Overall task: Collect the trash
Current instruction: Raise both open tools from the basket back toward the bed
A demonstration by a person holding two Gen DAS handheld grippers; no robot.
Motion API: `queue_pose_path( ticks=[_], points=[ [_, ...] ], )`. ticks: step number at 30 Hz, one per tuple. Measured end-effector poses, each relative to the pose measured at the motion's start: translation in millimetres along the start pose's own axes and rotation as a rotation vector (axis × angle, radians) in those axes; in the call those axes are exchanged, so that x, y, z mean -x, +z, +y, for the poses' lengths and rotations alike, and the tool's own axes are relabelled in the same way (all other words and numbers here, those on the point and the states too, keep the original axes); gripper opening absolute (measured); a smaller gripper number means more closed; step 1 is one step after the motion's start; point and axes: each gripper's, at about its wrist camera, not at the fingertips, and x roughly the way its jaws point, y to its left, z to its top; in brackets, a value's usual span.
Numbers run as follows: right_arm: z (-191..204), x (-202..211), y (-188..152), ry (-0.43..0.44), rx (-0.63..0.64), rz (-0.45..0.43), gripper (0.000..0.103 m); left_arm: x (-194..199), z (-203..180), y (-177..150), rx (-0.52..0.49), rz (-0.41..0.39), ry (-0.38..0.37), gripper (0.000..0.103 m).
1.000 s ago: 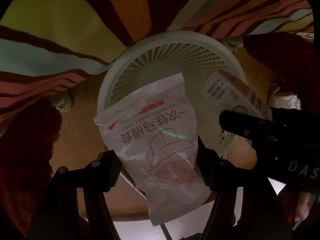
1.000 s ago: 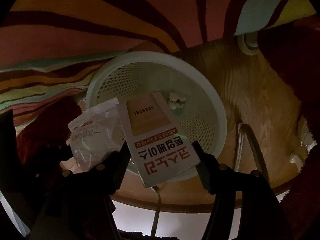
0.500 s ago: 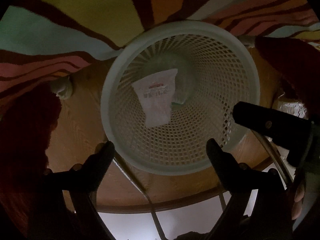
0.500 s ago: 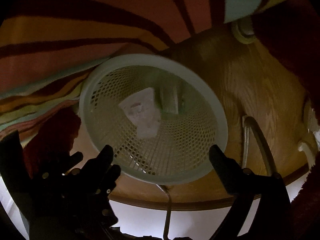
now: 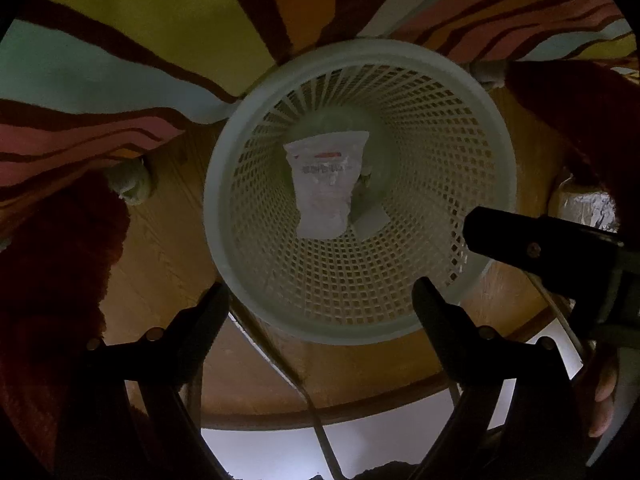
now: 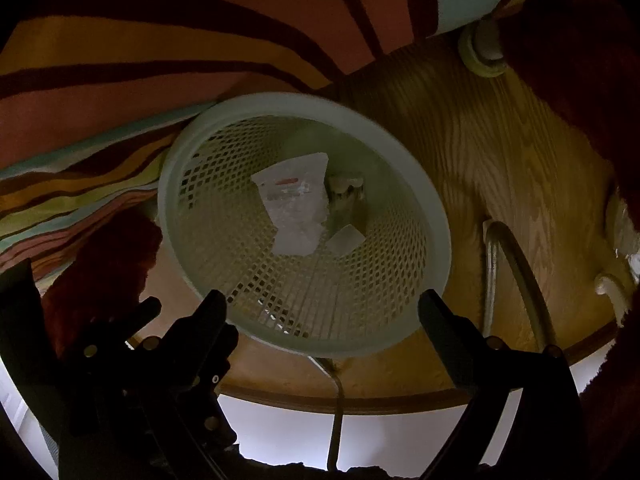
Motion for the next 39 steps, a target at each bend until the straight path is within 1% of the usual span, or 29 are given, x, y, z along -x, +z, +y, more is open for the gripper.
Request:
queue_pose_path(
  ticks=[6,12,15,18,21,23,24,26,27,29,30,32,33,35,36,37,39],
  points=[
    [1.1,19.9,-10.8,0.033,0.022,-0.054,0.092,14.1,-2.2,-10.1,-0.01,-0.039,0.01,0.09],
    [15.2,48.1,-30.1,0.057,0.097,-0.129,0.092,43.1,-6.7,-31.1,-0.059,-0.101,-0.045,0.09],
    [22.6,63.5,-43.3,0.076,0.156,-0.158,0.092,56.0,-5.4,-39.0,-0.059,-0.145,-0.03,0.09],
    [24.1,81.5,-58.1,0.103,0.198,-0.206,0.092,75.3,-1.7,-48.8,-0.052,-0.215,0.009,0.09],
    [25.6,96.7,-67.5,0.131,0.236,-0.245,0.092,91.0,0.3,-58.6,-0.067,-0.267,0.02,0.09],
    [29.2,111.0,-73.1,0.137,0.267,-0.285,0.092,105.0,2.1,-68.4,-0.077,-0.328,0.035,0.09],
    [33.4,123.4,-76.9,0.126,0.298,-0.329,0.092,110.5,3.2,-71.4,-0.078,-0.352,0.039,0.09],
    [39.2,141.2,-81.6,0.101,0.344,-0.393,0.092,127.9,7.2,-80.4,-0.072,-0.425,0.049,0.09],
    [43.2,153.7,-84.5,0.085,0.374,-0.443,0.092,134.3,9.0,-83.0,-0.067,-0.451,0.054,0.09],
    [51.0,177.7,-91.0,0.056,0.429,-0.549,0.092,152.7,15.0,-90.5,-0.049,-0.528,0.064,0.09],
    [55.1,192.0,-95.6,0.044,0.463,-0.615,0.092,158.9,16.2,-92.7,-0.042,-0.554,0.066,0.09],
    [60.0,216.7,-101.6,0.02,0.523,-0.734,0.092,177.0,21.3,-99.0,-0.036,-0.633,0.07,0.09],
    [63.1,233.2,-104.7,-0.009,0.561,-0.818,0.092,188.4,24.4,-101.3,-0.036,-0.677,0.086,0.09],
    [65.9,252.8,-104.0,-0.062,0.605,-0.924,0.092,203.9,28.4,-102.9,-0.037,-0.75,0.127,0.09],
    [66.5,261.0,-100.9,-0.084,0.621,-0.96,0.092,211.9,30.6,-103.1,-0.04,-0.788,0.153,0.09],
    [66.4,266.9,-98.7,-0.094,0.632,-0.978,0.092,220.2,33.8,-101.7,-0.041,-0.829,0.194,0.09],
    [66.5,281.3,-87.6,-0.111,0.648,-1.017,0.092,234.1,39.9,-96.0,-0.035,-0.878,0.255,0.09]
  ],
)
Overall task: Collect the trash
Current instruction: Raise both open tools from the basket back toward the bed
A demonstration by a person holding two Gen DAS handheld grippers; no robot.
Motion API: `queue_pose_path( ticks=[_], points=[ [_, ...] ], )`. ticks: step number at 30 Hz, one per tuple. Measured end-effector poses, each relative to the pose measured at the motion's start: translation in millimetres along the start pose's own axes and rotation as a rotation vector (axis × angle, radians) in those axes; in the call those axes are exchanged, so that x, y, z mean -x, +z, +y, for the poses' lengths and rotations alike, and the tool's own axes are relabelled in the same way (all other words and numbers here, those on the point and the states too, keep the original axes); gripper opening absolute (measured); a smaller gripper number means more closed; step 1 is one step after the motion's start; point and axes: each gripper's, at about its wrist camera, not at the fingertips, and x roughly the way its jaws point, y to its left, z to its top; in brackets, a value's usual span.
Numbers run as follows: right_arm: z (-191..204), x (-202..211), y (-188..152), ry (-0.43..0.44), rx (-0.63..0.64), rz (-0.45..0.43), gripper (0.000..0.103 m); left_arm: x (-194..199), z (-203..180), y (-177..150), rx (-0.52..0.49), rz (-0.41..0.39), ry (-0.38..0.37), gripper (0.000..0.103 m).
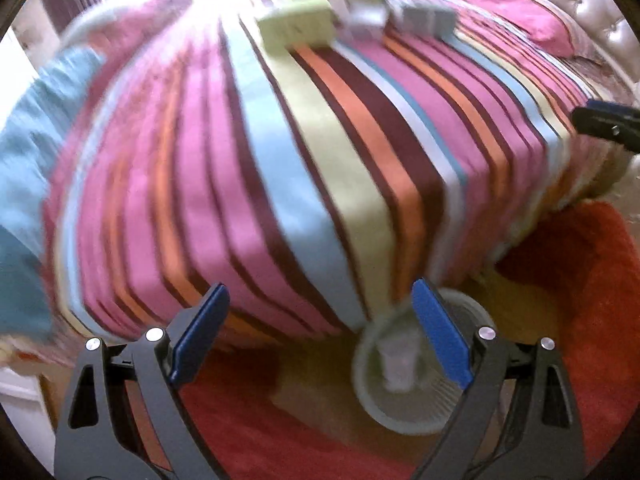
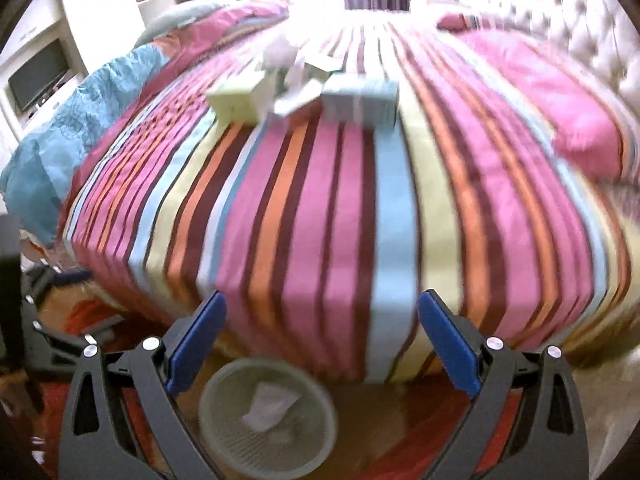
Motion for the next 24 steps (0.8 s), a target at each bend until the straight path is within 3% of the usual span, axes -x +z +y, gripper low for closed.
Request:
queue_pose_path(
  ticks=[10,24],
  points=[
    [-27.5,-20.7,55.4,-0.043,0.083,-0.069,0.092,-3.7,29.0,78.2,-0.038,-0.136,0.087,0.09],
    [-41.8,-77.6,104.0,-0.056,0.238,0.02,0.092,-47.4,46.8,164.2,-0.14,-0.191,0.054,0.09]
  ],
)
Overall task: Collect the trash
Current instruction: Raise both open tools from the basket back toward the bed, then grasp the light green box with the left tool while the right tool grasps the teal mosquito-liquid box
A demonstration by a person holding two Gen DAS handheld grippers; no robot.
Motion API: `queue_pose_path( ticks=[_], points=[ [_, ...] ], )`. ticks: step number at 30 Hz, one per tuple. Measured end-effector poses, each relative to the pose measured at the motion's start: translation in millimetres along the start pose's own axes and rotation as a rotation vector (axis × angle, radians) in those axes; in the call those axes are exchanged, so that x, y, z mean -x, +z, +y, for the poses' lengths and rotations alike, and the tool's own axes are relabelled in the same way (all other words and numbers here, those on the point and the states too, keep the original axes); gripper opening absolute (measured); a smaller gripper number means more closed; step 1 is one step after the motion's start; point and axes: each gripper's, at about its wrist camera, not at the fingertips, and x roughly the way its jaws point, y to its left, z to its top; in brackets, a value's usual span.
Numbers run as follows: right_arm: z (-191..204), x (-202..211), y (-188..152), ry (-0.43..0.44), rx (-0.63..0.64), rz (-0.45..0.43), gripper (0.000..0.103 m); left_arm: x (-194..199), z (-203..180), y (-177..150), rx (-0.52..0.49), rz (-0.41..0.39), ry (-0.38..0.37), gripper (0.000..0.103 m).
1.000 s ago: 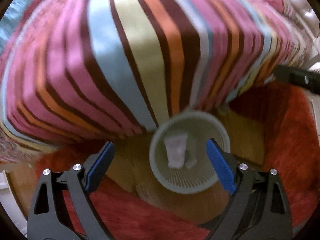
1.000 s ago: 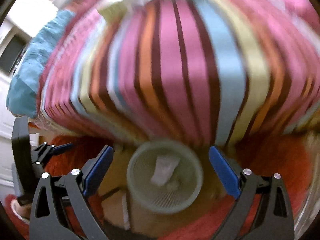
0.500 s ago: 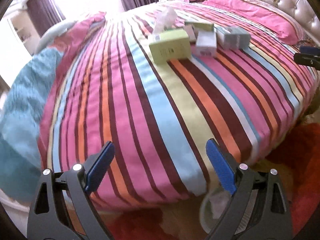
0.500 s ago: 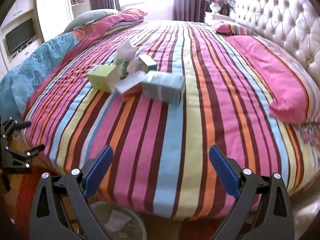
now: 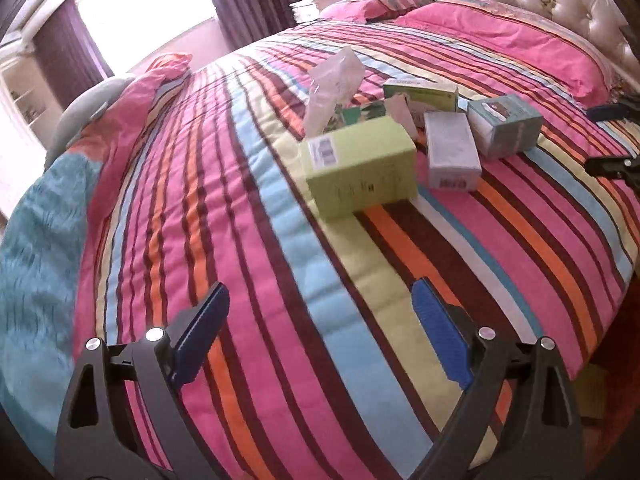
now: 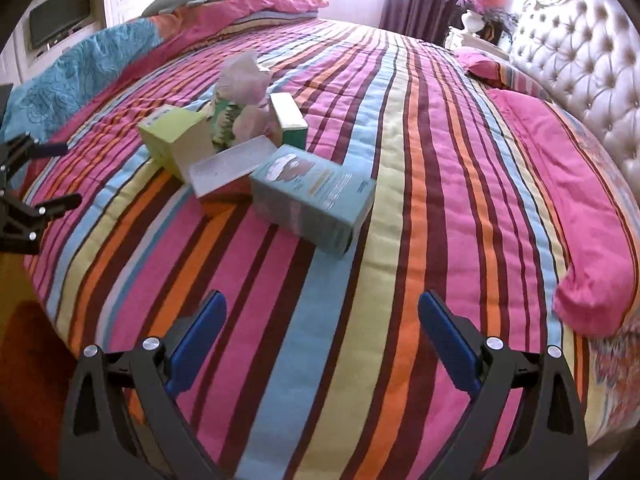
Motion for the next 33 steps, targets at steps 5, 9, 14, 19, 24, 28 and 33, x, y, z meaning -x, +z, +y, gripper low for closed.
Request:
queue_pose_path(
  ticks=[5,9,14,19,24,28,33],
  points=[
    [-13.4,-14.3,14.1,-0.002,0.003,0.015,0.092,-19.1,-3.3,16.3,-0.075,0.006,-0.032,0.09],
    [-18.0,-28.1,22.0,-0.017,0.035,0.039,0.092,-35.1,-5.8,25.6,-0.126,0.022,-0.052,0.09],
    [-21.0,-43.7,28.3,-0.024,0.09,0.078,0.092,-50.0,-0.1,44.4,-0.124,0.032,-0.107,0.09],
    [-19.2,-55.4,37.1,-0.017,0.165,0.115,0.092,-60.8,-4.2,61.2,-0.239,0.056,-0.138,0.09],
    [-9.1,-64.7,48.7,-0.001,0.266,0.152,0.092,-69.8,-7.0,78.8,-0.304,0.074,-0.177,0.09],
    [-3.0,-72.1,54.4,0.008,0.336,0.19,0.092,-77.9,-15.9,88.1,-0.402,0.097,-0.184,0.09],
    [-3.8,-81.2,62.8,0.03,0.35,0.222,0.092,-88.8,-23.1,97.0,-0.499,0.113,-0.148,0.09]
  ],
)
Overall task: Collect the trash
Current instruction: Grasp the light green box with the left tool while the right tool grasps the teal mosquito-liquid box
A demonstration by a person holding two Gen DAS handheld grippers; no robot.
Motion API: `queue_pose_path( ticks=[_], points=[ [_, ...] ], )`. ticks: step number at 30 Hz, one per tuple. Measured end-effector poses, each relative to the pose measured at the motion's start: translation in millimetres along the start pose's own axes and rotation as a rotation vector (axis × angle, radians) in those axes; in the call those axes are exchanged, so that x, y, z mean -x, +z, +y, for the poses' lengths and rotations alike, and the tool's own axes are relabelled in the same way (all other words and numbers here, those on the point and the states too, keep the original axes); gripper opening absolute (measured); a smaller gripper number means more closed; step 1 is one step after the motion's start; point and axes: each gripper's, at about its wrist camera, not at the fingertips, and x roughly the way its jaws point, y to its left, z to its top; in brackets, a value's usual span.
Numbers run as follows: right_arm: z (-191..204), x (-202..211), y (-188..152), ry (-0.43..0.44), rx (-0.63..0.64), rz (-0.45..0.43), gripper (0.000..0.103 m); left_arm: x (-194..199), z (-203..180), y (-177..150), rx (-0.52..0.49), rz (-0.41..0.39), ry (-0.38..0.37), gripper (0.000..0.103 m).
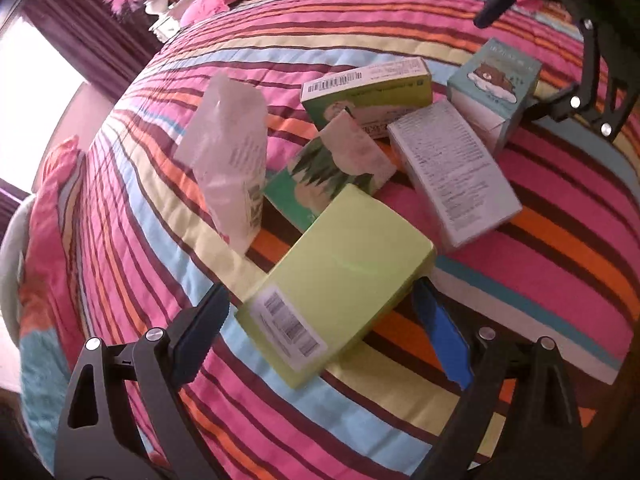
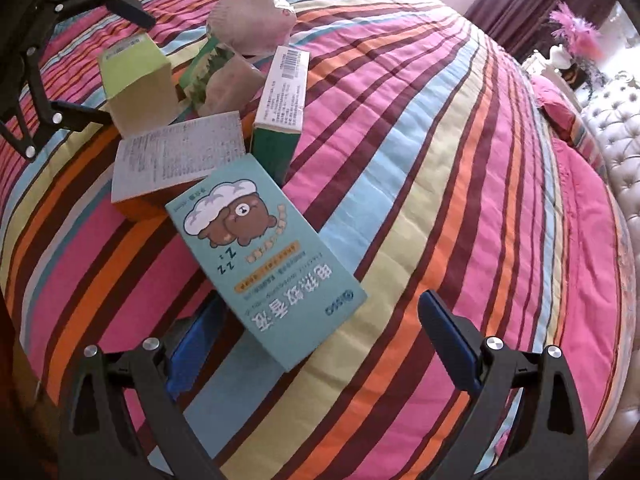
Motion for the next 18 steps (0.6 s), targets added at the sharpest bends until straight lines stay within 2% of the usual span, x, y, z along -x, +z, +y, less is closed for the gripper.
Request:
queue_pose_path(
  ticks=[7,11,14,18],
  points=[
    [1.9,-15.7,9.4,0.082,-0.015,0.052,0.092,-16.2,-7.8,11.9,-0.084,0.057,0.002,0.09],
    [1.6,-18.5,11.1,0.169,-0.08,0.051,0.09,-19.3,-7.2,13.5,-0.041,0.083,-0.075,0.09],
    [5.1,-21.8,11.9,0.187,-0.085,0.067,0.078,-18.3,-9.3,12.7,-0.061,0.068,-0.024,0.09],
    [7.3,-22.3,9.3,0.204,-0.11,0.064,0.072,-23.1,-8.7,15.5,-0.068,0.087,-0.022,0.09]
  ],
)
